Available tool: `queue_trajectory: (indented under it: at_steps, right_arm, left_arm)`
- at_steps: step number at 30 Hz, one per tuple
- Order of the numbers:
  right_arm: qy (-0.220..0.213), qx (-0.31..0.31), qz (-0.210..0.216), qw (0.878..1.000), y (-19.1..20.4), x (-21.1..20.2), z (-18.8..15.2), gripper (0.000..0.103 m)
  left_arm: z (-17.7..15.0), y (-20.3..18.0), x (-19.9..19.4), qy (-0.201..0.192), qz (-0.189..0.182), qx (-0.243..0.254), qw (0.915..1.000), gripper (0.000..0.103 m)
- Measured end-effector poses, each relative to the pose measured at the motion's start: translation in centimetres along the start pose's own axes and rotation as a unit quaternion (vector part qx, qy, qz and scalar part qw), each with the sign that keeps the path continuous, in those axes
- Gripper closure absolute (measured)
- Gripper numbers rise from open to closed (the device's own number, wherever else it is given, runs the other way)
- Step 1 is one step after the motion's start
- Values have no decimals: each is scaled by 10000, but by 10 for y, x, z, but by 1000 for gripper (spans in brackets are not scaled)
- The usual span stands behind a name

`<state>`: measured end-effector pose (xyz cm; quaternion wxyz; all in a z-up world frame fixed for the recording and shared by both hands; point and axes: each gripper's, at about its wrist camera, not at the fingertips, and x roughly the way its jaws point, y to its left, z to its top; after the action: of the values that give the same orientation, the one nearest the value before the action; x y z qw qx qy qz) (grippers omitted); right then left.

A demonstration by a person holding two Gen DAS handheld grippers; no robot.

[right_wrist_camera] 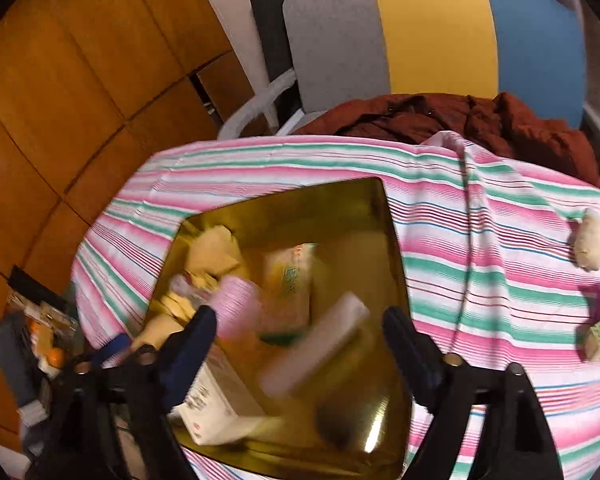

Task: Organize objects
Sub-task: 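Carry sponge and cracker pack into the gold tray and release both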

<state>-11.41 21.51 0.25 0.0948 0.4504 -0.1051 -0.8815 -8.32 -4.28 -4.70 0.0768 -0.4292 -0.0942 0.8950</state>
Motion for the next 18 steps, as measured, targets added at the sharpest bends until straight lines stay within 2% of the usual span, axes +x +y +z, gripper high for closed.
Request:
queue_trajectory:
  at_steps: [2,3,7,11,13,18]
  right_arm:
    - [-83,-165,-228,9996,2,-3,-8,2]
    - [-227,-316,-433,9983,4,-7,-15,1]
    - [-753,-685,-1138,9883,10,-18,-33,0]
    - [-702,-954,-1534,9810,13,-18,-46,0]
    - [-651,-841,-1610,9812,7,-19,-51,0]
    - [-776,-716,-1488,9832,2,-31,-61,0]
  left_arm:
    - [-2,1,-2,-46,54,-9,10000,29]
    - [-1,0,-4,-83,77,-3,9999,29]
    - [0,-10,-19,-356,240,186,9989,29]
    - [-2,-24,-36,-708,345,410,9961,29]
    - [-3,-28,-42,-829,378,518,9945,29]
    - [-5,-40,-49,-948,476,737,9916,29]
